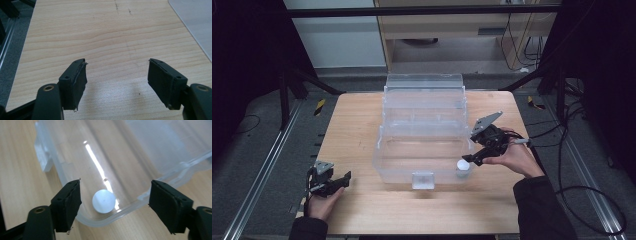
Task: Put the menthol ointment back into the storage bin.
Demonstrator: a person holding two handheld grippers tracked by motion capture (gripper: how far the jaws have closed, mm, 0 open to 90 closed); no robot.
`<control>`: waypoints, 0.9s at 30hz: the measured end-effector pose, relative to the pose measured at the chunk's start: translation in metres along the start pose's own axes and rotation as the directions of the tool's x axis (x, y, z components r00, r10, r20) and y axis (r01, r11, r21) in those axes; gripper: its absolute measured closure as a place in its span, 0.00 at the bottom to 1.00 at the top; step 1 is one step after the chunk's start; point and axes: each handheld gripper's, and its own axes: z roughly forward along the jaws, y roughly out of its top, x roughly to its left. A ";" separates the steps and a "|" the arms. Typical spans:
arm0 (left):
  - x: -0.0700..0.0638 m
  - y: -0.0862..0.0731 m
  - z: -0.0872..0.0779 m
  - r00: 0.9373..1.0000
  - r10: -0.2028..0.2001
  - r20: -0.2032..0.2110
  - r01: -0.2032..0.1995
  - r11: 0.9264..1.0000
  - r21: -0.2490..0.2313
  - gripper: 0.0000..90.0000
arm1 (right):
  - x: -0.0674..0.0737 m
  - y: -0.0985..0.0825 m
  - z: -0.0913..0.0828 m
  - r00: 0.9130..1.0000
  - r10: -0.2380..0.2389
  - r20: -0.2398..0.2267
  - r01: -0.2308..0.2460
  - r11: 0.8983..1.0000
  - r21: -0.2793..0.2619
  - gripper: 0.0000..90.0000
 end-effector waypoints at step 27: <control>0.000 0.000 0.000 1.000 -0.016 0.009 0.016 1.000 0.002 0.28 | -0.005 -0.113 -0.021 0.835 0.500 0.229 -0.364 0.815 -0.451 0.16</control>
